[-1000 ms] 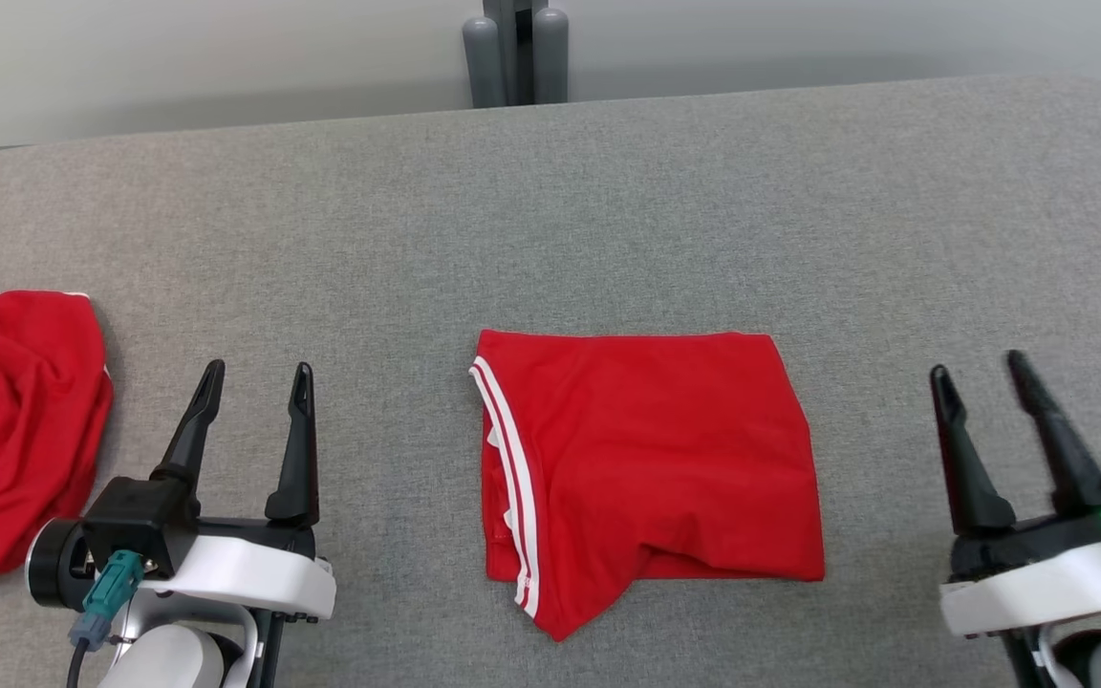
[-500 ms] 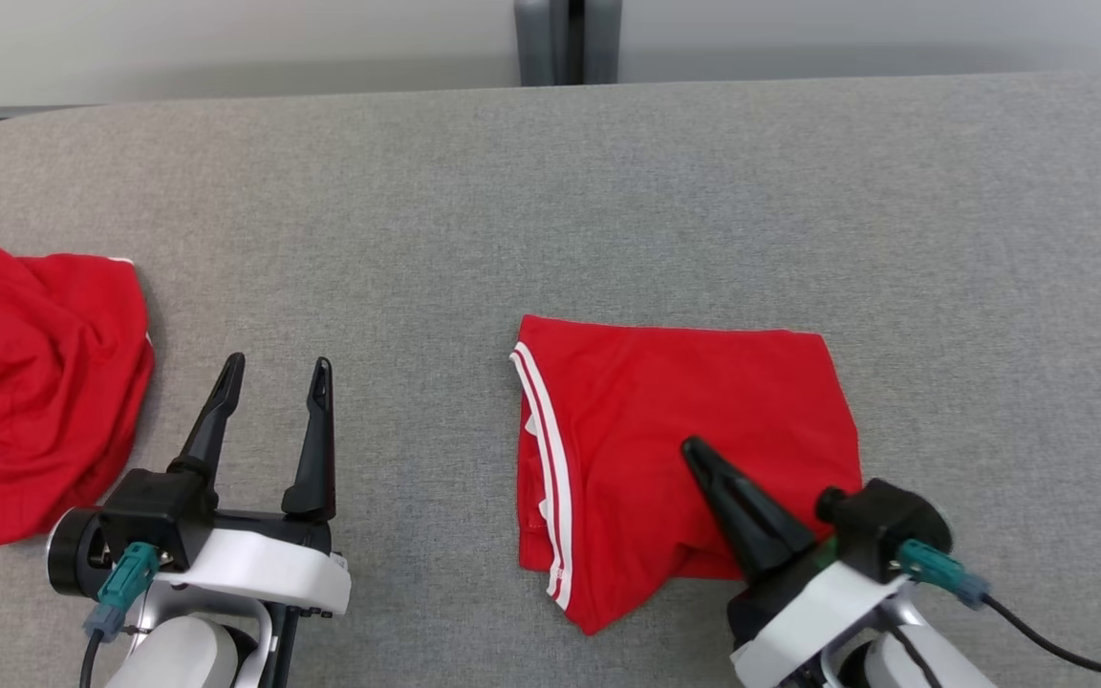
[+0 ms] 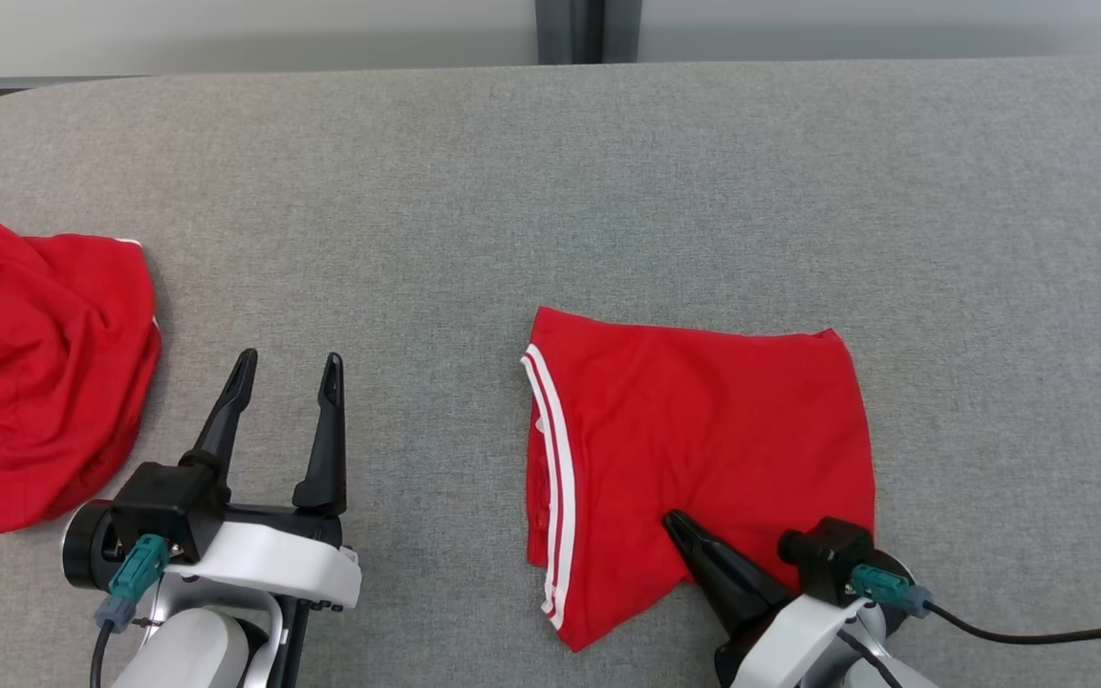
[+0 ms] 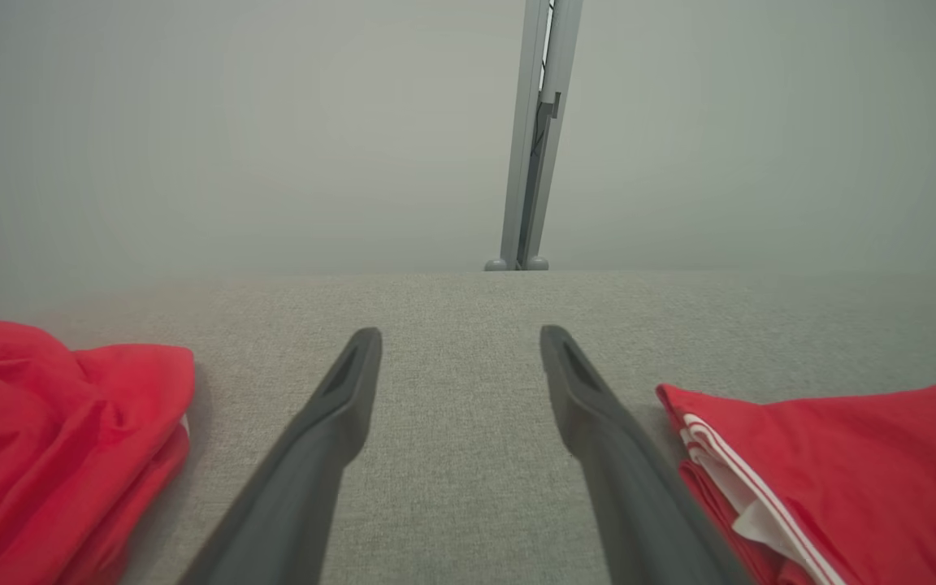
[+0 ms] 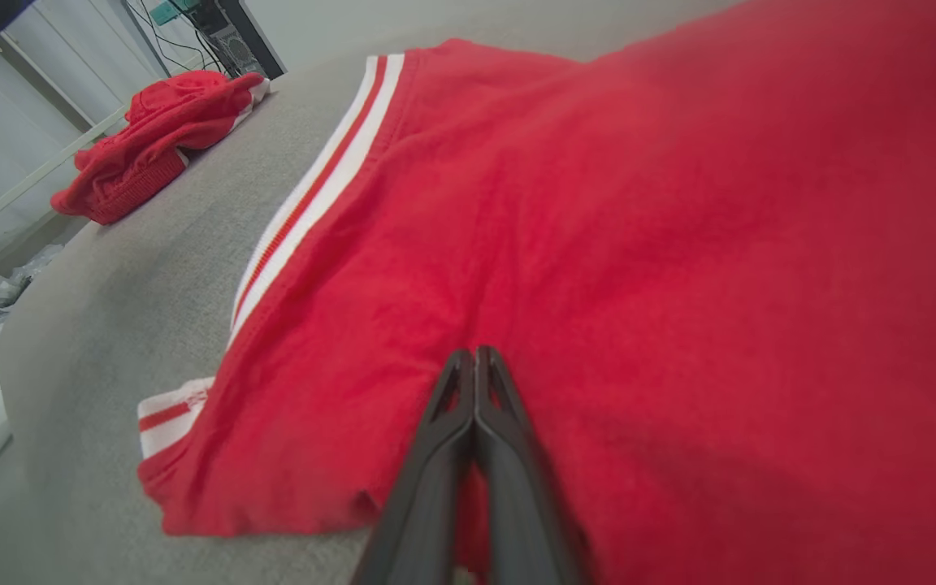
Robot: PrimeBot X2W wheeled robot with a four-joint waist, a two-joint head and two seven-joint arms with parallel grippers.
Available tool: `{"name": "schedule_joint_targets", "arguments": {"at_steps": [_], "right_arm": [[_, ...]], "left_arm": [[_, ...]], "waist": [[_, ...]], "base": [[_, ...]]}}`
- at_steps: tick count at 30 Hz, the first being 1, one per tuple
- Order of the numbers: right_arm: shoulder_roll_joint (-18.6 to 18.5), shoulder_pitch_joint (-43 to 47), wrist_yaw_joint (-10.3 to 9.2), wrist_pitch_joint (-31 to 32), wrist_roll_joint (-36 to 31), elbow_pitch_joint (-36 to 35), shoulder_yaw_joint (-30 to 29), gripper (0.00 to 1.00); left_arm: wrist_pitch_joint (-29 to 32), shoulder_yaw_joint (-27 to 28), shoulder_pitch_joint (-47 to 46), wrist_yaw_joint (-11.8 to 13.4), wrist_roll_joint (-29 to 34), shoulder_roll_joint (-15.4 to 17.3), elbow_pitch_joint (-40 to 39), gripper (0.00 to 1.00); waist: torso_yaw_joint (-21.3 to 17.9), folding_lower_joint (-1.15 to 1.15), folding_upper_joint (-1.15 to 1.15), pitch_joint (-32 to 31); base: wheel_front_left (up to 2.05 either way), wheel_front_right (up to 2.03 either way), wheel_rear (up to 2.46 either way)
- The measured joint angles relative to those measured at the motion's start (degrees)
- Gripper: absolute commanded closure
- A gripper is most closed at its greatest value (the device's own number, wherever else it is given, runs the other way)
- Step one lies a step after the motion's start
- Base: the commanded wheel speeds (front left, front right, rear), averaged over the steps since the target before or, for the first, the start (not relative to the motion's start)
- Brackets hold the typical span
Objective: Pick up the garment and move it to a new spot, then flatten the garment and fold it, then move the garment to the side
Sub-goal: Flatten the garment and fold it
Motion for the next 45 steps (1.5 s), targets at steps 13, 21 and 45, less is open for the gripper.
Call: {"name": "schedule_joint_targets", "arguments": {"at_steps": [13, 21, 45], "right_arm": [[-3.10, 6.01, 0.10, -0.64, -1.07, -11.72, -10.71, 1.00], [-0.40, 8.88, 0.10, -0.37, -7.47, -25.44, -26.99, 1.00], [3.66, 14.68, 0.09, 13.65, -19.96, -34.05, -45.08, 0.00]], "left_arm": [[-0.07, 0.78, 0.14, -0.35, 0.02, 0.20, 0.52, 0.00], [-0.05, 1.74, 0.41, 0.10, -0.25, 0.92, -1.04, 0.00], [2.54, 0.99, 3.84, 3.19, 0.78, 3.68, -5.00, 0.00]], "waist": [[-2.34, 0.00, 0.00, -0.72], [-3.98, 0.00, 0.00, -1.82], [-4.39, 0.00, 0.00, -5.85]], "base": [[0.00, 0.00, 0.00], [0.00, 0.00, 0.00], [0.00, 0.00, 0.00]]}}
